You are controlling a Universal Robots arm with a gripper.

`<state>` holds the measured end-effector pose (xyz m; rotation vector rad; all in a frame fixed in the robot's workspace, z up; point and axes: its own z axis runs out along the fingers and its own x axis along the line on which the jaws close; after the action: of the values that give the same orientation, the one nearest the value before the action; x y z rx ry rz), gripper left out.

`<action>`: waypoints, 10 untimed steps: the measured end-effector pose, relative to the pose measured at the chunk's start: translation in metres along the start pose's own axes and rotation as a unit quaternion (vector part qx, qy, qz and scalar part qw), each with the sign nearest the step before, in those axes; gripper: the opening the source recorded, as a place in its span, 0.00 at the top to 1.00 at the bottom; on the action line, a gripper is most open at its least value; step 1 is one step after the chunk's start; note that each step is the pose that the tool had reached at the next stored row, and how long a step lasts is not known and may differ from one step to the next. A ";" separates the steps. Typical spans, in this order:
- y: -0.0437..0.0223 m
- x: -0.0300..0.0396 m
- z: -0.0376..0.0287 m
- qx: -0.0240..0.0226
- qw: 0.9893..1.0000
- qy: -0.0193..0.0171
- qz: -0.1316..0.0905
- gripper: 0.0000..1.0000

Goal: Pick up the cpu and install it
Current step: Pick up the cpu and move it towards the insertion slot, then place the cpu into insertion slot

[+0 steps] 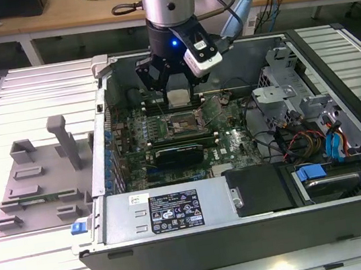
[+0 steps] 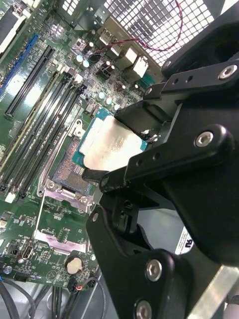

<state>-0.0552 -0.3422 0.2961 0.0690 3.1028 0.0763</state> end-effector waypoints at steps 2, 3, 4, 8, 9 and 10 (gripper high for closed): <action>0.0000 0.0000 0.0000 0.000 1.000 0.000 0.000 0.45; 0.0000 0.0000 0.0000 0.000 1.000 0.000 0.000 0.45; 0.0000 0.0000 0.0000 0.000 1.000 0.000 0.000 0.45; 0.0000 0.0000 0.0001 0.000 1.000 0.000 0.000 0.45; 0.0000 0.0000 0.0002 0.000 1.000 0.000 0.000 0.45; -0.0001 0.0000 0.0002 0.000 1.000 0.000 0.001 0.45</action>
<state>-0.0553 -0.3422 0.2958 0.0720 3.1026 0.0764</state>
